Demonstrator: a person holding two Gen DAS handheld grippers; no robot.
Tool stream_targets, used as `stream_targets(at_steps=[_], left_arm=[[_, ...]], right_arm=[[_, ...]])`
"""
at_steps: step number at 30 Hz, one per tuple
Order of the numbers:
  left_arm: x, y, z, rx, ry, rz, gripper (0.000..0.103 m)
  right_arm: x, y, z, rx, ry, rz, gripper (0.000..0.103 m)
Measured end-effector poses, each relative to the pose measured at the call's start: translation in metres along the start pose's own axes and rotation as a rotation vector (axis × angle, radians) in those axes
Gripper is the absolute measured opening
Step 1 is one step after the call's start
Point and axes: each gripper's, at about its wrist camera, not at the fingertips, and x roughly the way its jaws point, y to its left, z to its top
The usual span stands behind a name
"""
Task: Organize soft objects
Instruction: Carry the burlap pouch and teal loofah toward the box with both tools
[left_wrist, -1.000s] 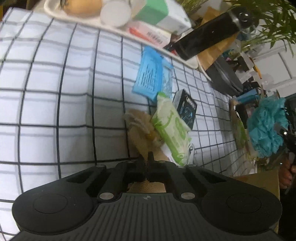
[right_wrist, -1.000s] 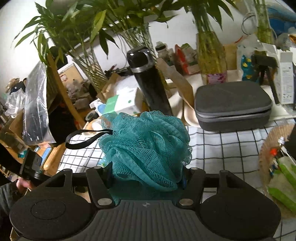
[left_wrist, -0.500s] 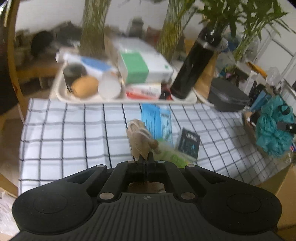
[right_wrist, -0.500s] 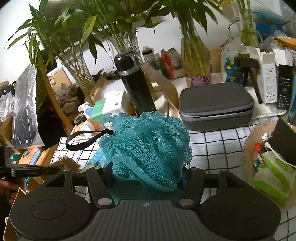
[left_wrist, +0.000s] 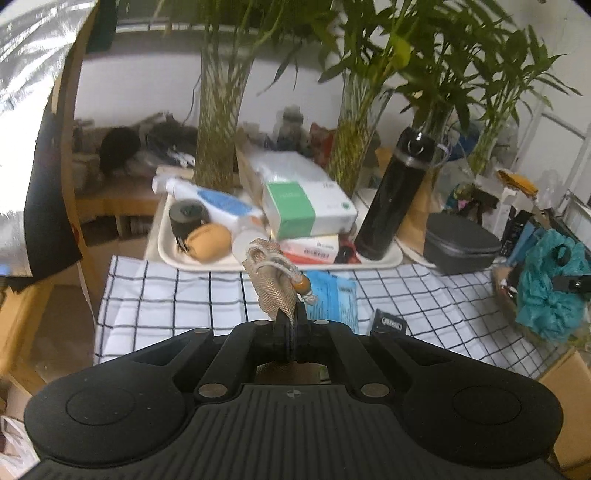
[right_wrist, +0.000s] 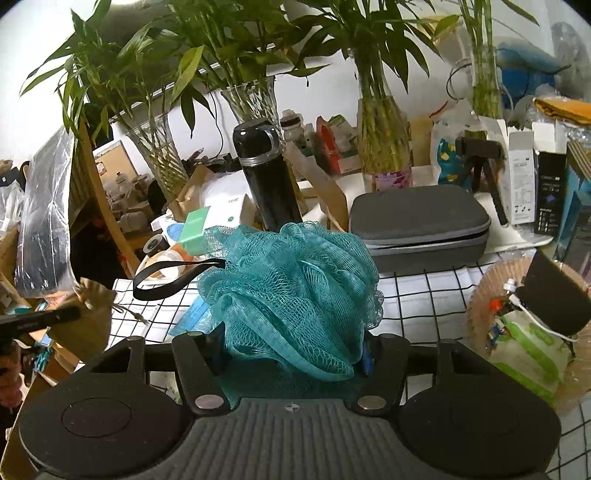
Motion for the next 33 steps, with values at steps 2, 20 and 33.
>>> stream_targets(at_steps=[2, 20, 33], left_arm=[[-0.008, -0.003, 0.002, 0.005, -0.017, -0.001, 0.001], [-0.085, -0.047, 0.011, 0.052, -0.087, -0.082, 0.001], [-0.127, -0.079, -0.01, 0.051, -0.089, -0.198, 0.001]], right_arm=[[-0.003, 0.003, 0.0, -0.017, -0.008, -0.012, 0.065], [-0.053, 0.012, -0.007, -0.049, -0.116, 0.049, 0.065], [-0.087, 0.041, -0.026, -0.089, -0.136, 0.236, 0.065]])
